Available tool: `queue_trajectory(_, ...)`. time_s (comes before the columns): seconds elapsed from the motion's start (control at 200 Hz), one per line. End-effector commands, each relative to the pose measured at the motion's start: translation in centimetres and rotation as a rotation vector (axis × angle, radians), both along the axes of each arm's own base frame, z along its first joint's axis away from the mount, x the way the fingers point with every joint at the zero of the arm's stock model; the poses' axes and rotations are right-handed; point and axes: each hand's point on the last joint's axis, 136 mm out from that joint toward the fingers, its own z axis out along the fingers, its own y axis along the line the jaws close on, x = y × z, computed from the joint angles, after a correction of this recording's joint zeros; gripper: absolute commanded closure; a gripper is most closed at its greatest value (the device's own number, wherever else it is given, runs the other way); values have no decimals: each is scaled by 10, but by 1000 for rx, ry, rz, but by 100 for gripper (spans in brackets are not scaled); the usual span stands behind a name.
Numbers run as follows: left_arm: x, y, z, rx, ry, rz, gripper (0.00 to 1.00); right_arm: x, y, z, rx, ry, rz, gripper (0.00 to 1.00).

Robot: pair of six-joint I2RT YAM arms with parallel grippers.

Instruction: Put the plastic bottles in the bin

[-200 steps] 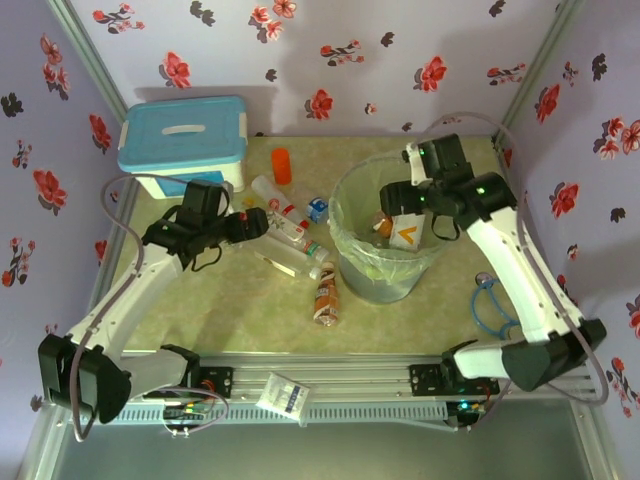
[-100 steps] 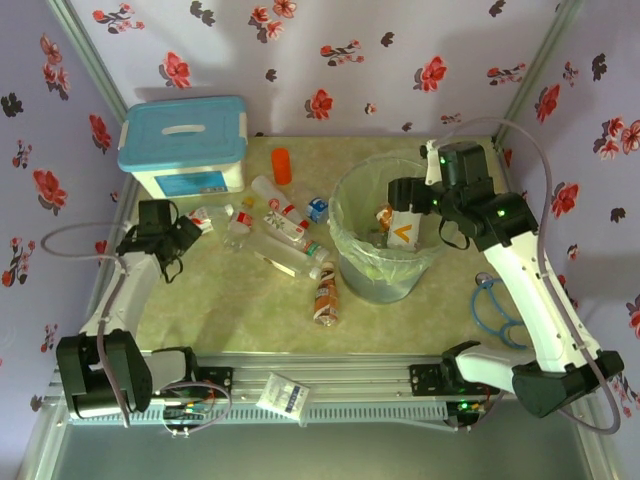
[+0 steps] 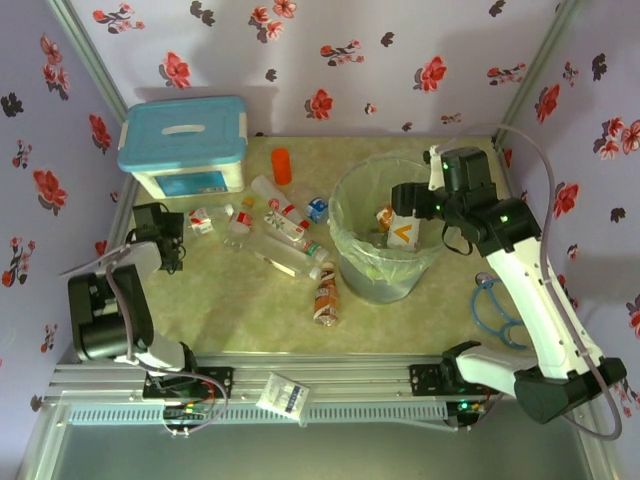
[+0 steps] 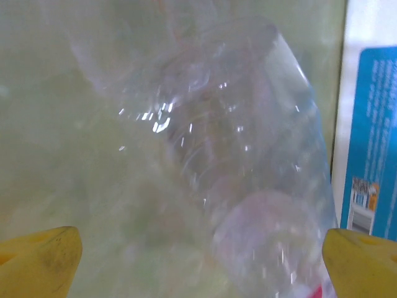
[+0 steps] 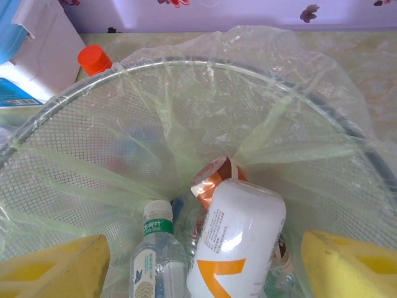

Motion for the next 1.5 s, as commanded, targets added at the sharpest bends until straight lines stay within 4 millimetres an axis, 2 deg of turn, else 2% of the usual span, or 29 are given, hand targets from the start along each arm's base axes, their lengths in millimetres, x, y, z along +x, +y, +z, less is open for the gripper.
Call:
queue_trajectory(0.0,34,3,9,-97,-119,61,0,-10,-15,2,-35,-7,-32,19)
queue_trajectory(0.245,45,7,-18,-125,-94,101,2,-15,-25,4,-60,-5,-51,19)
queue_trajectory(0.45,41,6,-44,-156,-63,132,13,-14,-25,7,-56,-10,-56,19)
queue_trajectory(0.565,37,5,-46,-160,-70,138,21,-14,-27,7,-59,-8,-62,19)
queue_trajectory(0.7,31,9,-39,-146,-84,147,25,-15,-28,9,-57,-11,-66,19)
queue_trajectory(0.875,26,21,-9,-129,-174,158,26,-16,-24,16,-30,-27,-57,19)
queue_trajectory(1.075,15,21,50,-51,-236,55,27,-7,-3,26,62,-42,2,19)
queue_trajectory(1.225,-10,17,89,2,-280,13,28,2,20,36,146,-60,73,19)
queue_trajectory(1.35,-33,14,127,88,-334,-32,32,-1,47,44,156,-65,189,19)
queue_trajectory(1.49,-38,-14,178,159,-435,-237,37,-6,80,58,185,-64,341,18)
